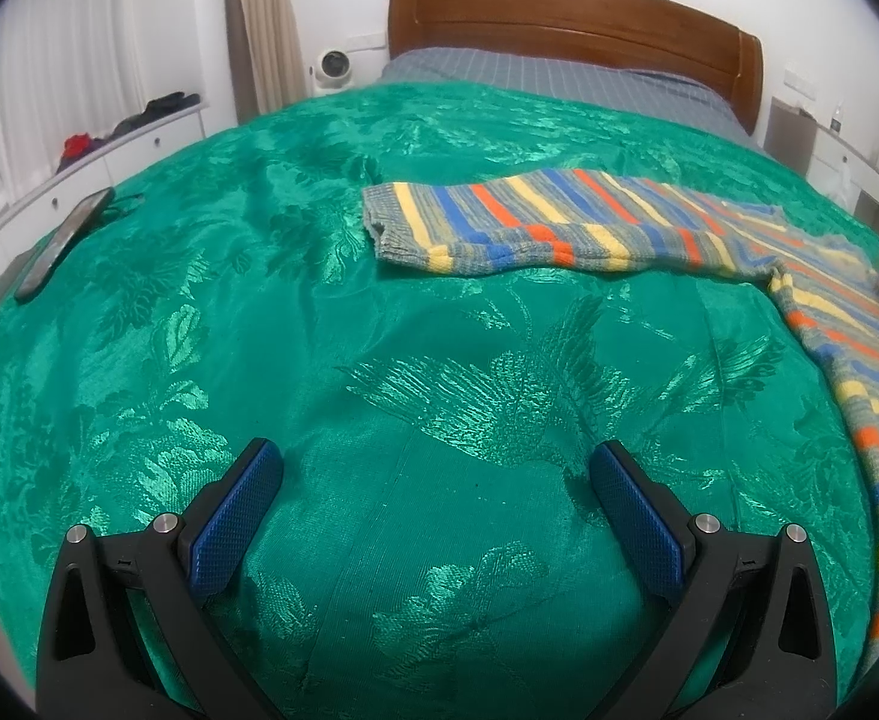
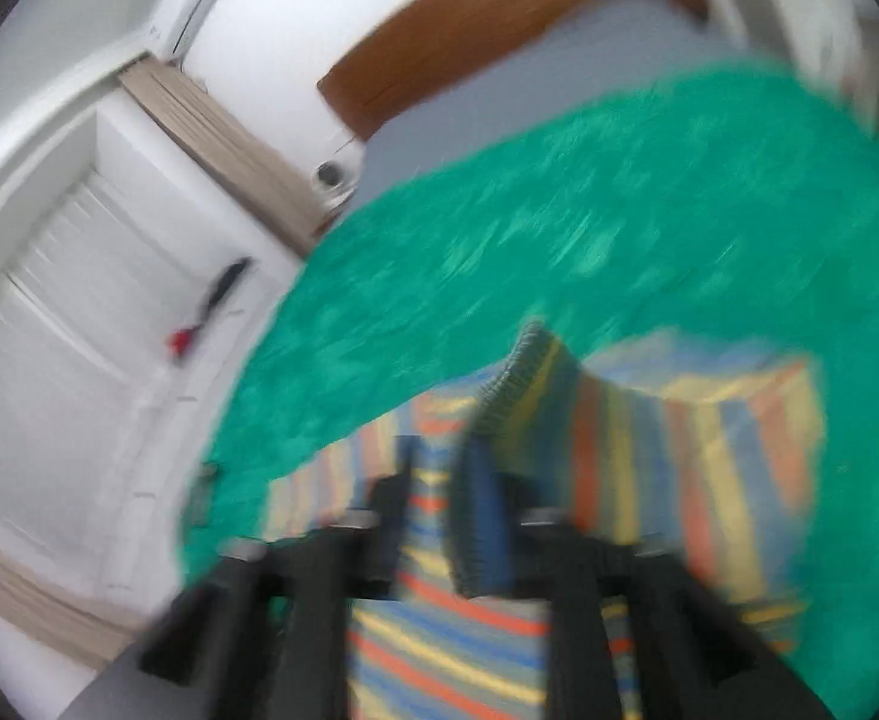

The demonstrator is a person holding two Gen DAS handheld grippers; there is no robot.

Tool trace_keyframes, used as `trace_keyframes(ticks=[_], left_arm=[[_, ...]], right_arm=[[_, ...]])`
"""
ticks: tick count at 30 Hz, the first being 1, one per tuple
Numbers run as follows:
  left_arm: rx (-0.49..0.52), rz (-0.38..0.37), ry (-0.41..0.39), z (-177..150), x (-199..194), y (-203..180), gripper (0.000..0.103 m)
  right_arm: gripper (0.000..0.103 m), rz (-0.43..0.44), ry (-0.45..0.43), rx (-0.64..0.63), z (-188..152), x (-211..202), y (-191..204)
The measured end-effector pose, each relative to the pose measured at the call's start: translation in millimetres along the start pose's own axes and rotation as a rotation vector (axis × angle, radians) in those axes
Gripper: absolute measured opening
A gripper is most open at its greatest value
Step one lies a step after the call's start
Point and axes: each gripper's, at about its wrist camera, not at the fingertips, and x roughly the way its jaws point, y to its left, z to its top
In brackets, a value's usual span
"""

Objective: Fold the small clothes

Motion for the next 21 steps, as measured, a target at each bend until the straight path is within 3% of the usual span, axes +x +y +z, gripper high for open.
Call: trace_keyframes(ticks=[1, 3, 5, 8, 12, 15, 18, 21], left_arm=[[0.0, 0.0, 0.0, 0, 0, 0, 0.103], [0.0, 0.001, 0.0, 0, 0, 0, 0.103], [0.0, 0.001, 0.0, 0, 0, 0, 0.103], [0.001, 0.002, 0.001, 0, 0, 0, 0.103], [0.0, 0.002, 0.002, 0, 0, 0, 0.103], [0.001, 0.004, 0.008, 1, 1, -1, 0.103], [0.0, -0.009, 0.046, 6, -1, -1, 0.103], [-0.042, -0.11, 0.096, 23, -11, 5, 0.102]], right_arm=[[0.066, 0.03, 0.003, 0.039, -4, 9, -4], [0.066, 0.071, 0.001, 0.099, -19, 20, -11], [0.066, 0.057, 0.007, 0.104, -32, 19, -14], [0.066, -0.064, 0.004, 0.031, -51, 7, -25], [0.066, -0.319, -0.015, -0.084, -90, -41, -74], [0.066, -0.453, -0.033, -0.106, -122, -75, -116], [0.066, -0.535, -0.05, -0.097, -146, -101, -148], [0.066, -0.578, -0.072, -0.067, -168, -115, -181]])
